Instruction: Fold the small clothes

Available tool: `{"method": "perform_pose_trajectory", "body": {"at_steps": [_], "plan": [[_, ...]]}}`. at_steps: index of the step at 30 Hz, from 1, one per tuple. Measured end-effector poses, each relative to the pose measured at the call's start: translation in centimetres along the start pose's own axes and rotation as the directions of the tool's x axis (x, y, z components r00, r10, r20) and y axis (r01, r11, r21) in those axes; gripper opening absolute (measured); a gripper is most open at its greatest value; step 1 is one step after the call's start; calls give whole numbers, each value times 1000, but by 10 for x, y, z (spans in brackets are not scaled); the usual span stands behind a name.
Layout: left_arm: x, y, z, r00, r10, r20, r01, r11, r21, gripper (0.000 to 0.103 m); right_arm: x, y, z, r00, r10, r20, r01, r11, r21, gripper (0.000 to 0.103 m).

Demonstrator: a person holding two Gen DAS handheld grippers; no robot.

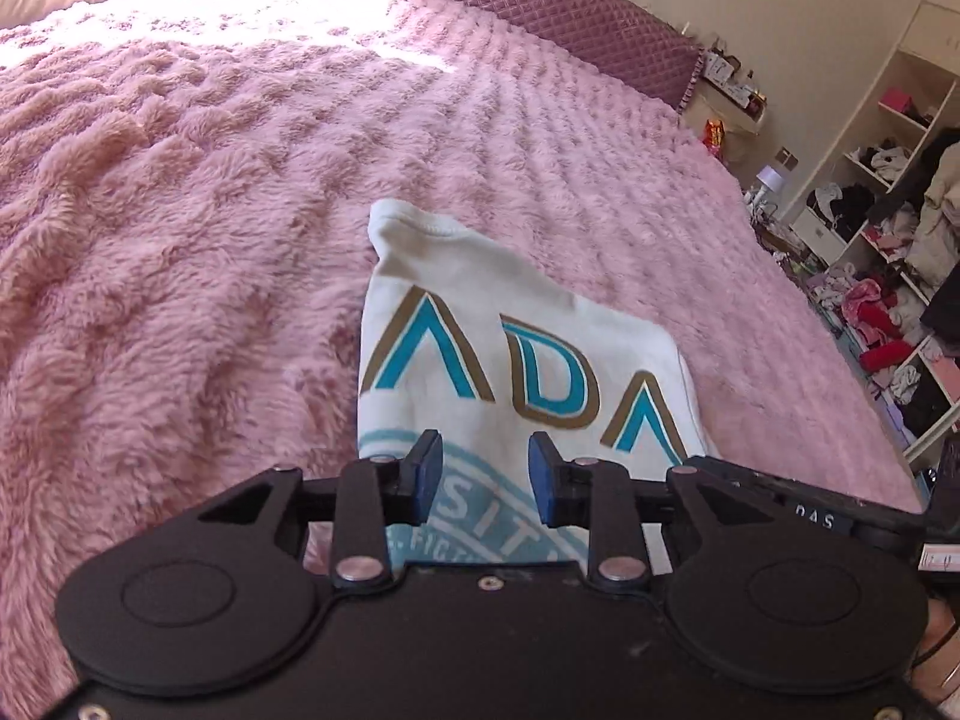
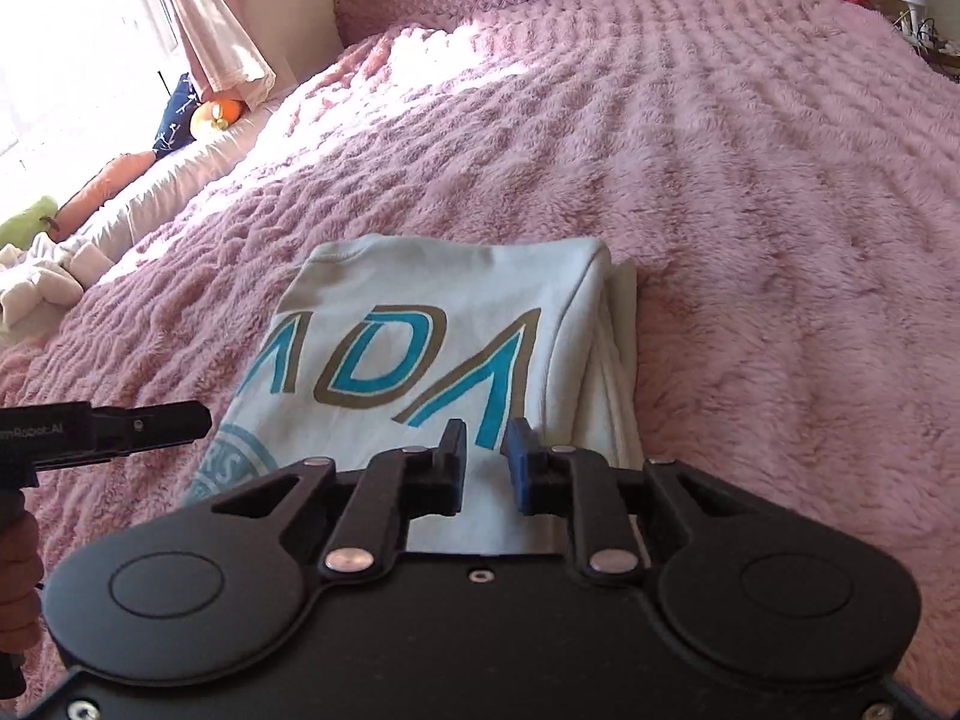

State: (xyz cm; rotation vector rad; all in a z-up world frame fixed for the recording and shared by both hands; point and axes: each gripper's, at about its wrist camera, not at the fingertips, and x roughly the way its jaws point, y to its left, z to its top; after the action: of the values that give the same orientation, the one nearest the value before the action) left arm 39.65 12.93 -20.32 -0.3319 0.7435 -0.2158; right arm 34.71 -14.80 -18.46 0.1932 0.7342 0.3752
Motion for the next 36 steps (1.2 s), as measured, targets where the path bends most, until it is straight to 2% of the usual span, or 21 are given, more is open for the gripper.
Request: {"method": "perform_pose_trajectory", "body": {"at_steps": [3,7,9,11,14,16,20,22,26,27,28,30,33,36], "plan": [[24,9,-28,999,38,-38,-37,999,17,30,8,-7,-11,1000,-24,1,24,1000,5,11],[27,14,-31,999,39,-18,-39,999,-2,30,0,-5,-10,999,-42,14,42,999,29,10],[14,11,-28,999,43,-14,-44,999,-31,28,-14,-1,-10,998,-48,31,46,997,68,11],[-7,7,-31,1000,25,5,-25,998,-50,28,-38,10,-17,996,-43,73,39,998,52,11],[-43,-6,-48,999,-3,39,4,1000,-30,31,-69,22,-36,994,-36,100,36,999,6,11],[-57,-12,-64,1000,-11,29,12,1000,-18,33,-80,24,-52,995,-46,92,46,999,1,11],[-42,-8,-97,998,29,-52,-30,999,-17,34,-66,11,-85,995,-102,-3,102,994,44,11],[-36,-4,-111,998,34,-49,-35,999,-17,35,-61,5,-98,995,-101,6,100,994,52,10],[-43,-2,-106,999,28,-43,-30,998,-53,35,-68,9,-99,994,-109,26,108,992,59,11],[-49,-4,-104,999,20,-28,-22,998,-57,36,-73,10,-97,994,-107,38,104,992,71,11],[-55,-6,-104,1000,14,-13,-15,999,-47,42,-79,11,-96,993,-104,58,100,992,74,11],[-63,-11,-106,1000,19,-2,-19,1000,-20,48,-90,15,-96,986,-133,100,127,990,65,14],[-56,-6,-117,999,25,-32,-25,1000,-9,47,-83,11,-102,981,-187,55,183,980,75,15],[-47,0,-121,999,22,-38,-23,1000,-10,48,-76,7,-113,983,-177,44,174,982,68,14]]}}
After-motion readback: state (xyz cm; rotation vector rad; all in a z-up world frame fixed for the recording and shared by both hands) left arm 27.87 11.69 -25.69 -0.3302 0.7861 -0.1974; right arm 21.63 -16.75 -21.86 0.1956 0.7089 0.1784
